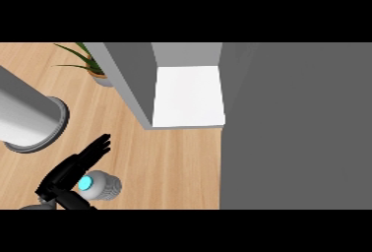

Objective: Pick up the bottled water, place it into the cabinet and close the cabinet

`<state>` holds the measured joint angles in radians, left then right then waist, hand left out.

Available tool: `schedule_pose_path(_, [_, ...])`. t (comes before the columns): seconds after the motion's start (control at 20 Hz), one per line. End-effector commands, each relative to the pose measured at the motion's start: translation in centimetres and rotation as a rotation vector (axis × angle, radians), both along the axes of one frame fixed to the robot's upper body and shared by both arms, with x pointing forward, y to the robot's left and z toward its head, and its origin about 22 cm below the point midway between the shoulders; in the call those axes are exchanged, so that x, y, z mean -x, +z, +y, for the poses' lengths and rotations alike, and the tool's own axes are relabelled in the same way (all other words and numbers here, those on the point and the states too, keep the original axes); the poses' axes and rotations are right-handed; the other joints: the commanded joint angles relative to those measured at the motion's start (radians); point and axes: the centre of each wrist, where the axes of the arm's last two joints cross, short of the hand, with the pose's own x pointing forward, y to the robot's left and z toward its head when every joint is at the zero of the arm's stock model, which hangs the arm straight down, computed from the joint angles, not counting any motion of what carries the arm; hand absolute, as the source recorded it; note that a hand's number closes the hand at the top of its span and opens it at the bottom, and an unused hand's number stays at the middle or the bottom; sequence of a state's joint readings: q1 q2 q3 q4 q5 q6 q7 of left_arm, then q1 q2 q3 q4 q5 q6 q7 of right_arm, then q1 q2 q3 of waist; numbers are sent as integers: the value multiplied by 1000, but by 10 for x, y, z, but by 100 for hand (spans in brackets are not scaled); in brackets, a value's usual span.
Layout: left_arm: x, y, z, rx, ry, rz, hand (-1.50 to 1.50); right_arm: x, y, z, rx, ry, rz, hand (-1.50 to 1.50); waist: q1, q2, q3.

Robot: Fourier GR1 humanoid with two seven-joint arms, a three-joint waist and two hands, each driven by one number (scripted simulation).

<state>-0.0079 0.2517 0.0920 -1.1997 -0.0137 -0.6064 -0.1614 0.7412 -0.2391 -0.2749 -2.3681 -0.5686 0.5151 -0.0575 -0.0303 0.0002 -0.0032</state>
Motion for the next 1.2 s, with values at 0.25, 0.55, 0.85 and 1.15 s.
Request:
schedule_pose_path(0.25, [19,-52,5,144,10,55,-150,19,33,7,-68,33,-71,-150,3,0,0])
schedule_pose_path(0.55, [12,-73,-19,214,-60,79,-150,15,40,13,-88,47,-64,-150,3,3,-1])
schedule_pose_path(0.85, [-3,-73,-12,339,-25,100,150,11,48,18,-65,37,-85,-150,10,4,-1])
schedule_pose_path(1.15, [3,-81,-15,433,-19,121,150,25,43,7,-27,20,-87,-150,4,-2,1])
